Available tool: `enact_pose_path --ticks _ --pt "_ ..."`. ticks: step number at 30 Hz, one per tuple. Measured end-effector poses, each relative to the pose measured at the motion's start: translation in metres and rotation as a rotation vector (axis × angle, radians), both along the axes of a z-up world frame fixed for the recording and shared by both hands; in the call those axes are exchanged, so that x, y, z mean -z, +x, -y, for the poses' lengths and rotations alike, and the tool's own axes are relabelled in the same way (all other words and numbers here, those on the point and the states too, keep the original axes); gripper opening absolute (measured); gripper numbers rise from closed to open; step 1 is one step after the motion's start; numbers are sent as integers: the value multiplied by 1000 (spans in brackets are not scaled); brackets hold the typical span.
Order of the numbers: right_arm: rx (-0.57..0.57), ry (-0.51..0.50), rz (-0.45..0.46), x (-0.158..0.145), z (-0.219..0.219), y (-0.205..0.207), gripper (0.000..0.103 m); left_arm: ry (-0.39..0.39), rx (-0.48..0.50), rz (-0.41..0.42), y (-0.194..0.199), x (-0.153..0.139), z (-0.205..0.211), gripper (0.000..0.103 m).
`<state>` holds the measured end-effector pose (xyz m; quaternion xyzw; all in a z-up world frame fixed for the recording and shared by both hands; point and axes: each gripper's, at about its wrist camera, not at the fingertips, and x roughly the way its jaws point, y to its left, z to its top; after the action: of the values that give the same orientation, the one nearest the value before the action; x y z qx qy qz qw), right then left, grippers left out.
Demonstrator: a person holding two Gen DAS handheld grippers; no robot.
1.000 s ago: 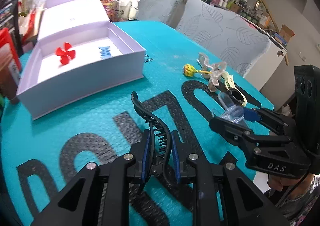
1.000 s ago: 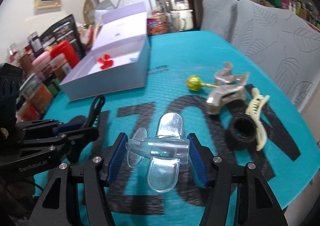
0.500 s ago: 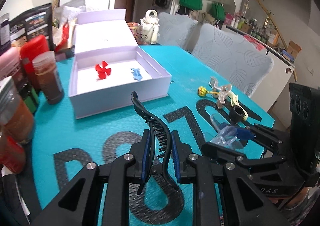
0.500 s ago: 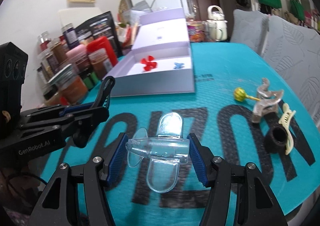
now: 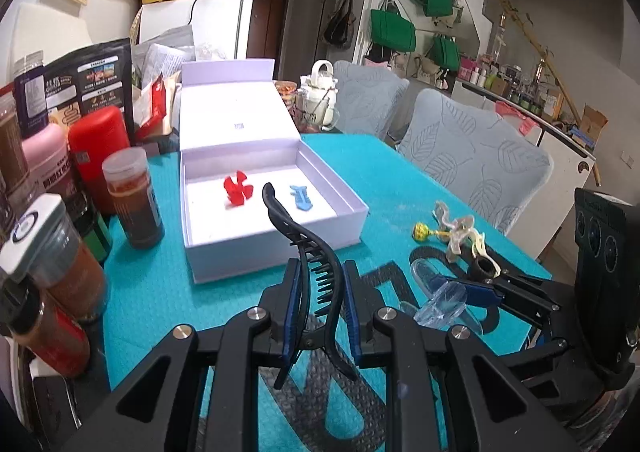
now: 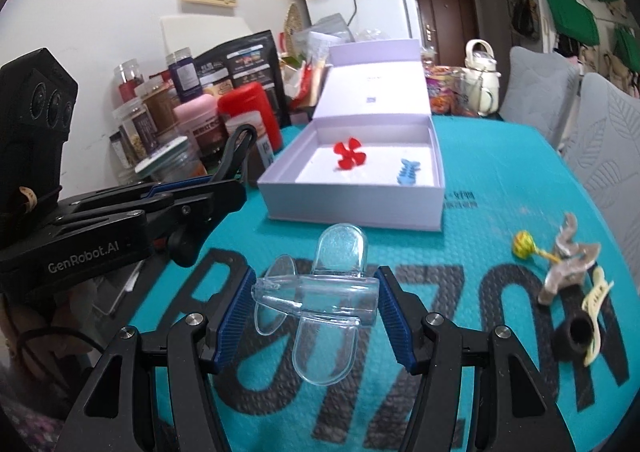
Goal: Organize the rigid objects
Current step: 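Carry the headband with the left tool while the right tool carries the clear plastic piece toward the box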
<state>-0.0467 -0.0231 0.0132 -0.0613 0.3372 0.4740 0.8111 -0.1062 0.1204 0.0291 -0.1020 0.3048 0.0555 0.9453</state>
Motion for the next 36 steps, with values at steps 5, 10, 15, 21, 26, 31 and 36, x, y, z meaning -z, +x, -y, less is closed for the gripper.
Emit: enact_pose_path --ticks 5,10,15,21,26,31,36 --pt "-16 13 14 -12 -11 9 61 15 -7 21 7 -12 -11 20" --pt "-30 16 43 -23 -21 18 61 26 -5 30 17 -18 -21 20" --pt "-32 22 50 -30 -31 31 61 37 -1 39 32 -25 -30 20" --pt "-32 24 69 -39 -41 50 61 54 10 50 52 -34 -40 20" --pt "-26 22 87 -46 -49 68 61 54 30 60 72 -38 -46 20" --pt "-17 15 113 -53 -57 86 61 55 43 67 92 -40 -52 20" --pt "-16 16 129 -56 -66 104 61 48 49 68 111 -40 -62 20"
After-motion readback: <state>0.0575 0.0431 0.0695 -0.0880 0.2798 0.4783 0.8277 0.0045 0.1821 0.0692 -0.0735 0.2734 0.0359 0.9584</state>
